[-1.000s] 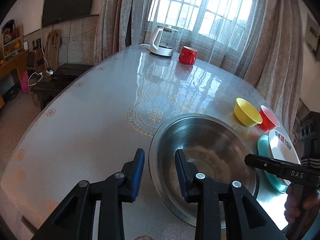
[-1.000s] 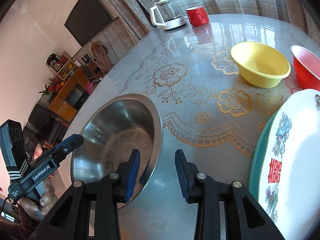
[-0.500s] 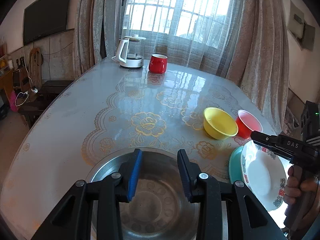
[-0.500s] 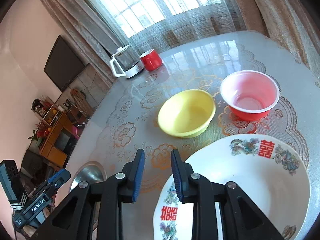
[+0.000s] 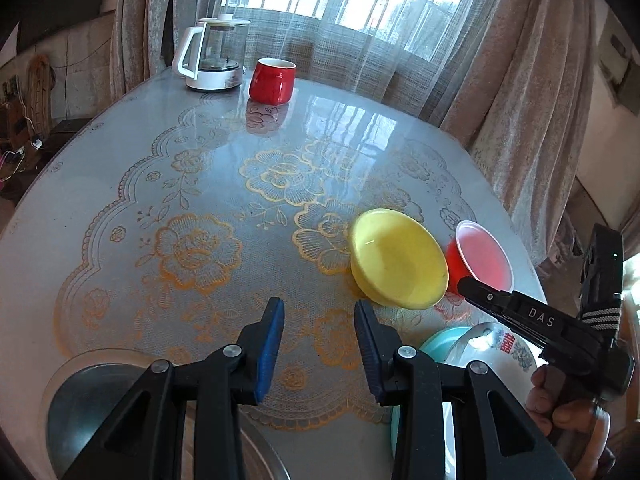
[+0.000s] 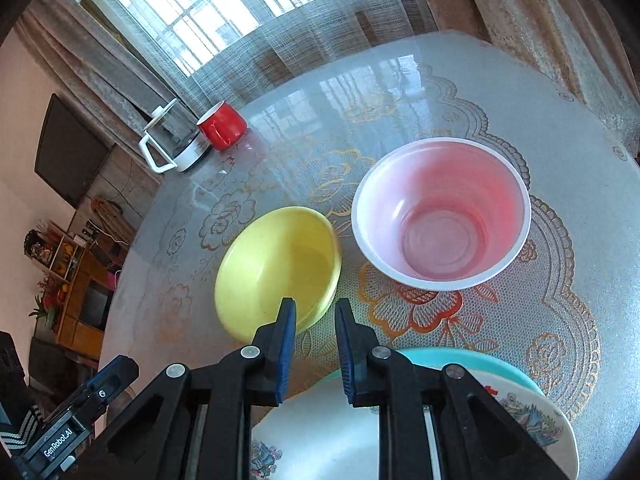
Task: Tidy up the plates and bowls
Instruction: 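Move the left tool to the yellow bowl and grasp its rim, then lift the yellow bowl with the left tool and carry it over the steel basin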
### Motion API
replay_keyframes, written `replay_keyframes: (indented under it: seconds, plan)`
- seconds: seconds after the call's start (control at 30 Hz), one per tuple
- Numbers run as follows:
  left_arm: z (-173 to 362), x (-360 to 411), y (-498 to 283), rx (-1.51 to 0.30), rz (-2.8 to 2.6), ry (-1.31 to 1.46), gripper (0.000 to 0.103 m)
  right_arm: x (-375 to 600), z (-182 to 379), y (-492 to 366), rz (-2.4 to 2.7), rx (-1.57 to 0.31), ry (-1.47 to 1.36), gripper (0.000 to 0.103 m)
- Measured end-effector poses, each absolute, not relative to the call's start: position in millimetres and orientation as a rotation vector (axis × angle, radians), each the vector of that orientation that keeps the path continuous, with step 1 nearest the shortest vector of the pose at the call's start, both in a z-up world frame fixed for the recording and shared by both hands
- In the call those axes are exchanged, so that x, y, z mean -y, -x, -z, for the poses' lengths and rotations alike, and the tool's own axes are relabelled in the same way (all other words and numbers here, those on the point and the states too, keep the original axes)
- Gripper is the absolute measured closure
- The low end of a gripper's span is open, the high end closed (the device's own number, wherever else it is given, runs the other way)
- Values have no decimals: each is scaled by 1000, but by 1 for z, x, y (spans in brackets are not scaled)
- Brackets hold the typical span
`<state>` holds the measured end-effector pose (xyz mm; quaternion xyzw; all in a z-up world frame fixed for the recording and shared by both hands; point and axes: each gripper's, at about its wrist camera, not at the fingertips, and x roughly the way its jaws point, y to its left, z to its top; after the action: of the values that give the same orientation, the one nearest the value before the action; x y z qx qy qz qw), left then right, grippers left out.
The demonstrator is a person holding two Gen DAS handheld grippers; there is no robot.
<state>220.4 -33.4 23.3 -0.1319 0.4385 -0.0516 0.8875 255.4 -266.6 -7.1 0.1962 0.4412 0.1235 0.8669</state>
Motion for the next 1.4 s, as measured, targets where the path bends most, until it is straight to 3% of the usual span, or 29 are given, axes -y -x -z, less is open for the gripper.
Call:
replay_keyframes:
  seconds: [0.57,0.63,0.73,1.4]
  plan:
    - [18,58,-300,-1069,167,361,69,259,22,-278,-250,-967,-388,83]
    - [20,64,-301,-1076,195,348,75,259,22,-278,-248,-965,-380,83]
    - [22,72,-301,-1075,239,330,84,255,22,-279,-252,-962,-353,85]
    - [-32,52,-221,-897,217,282,84,245,-12,-229,-391,-845,-334,86]
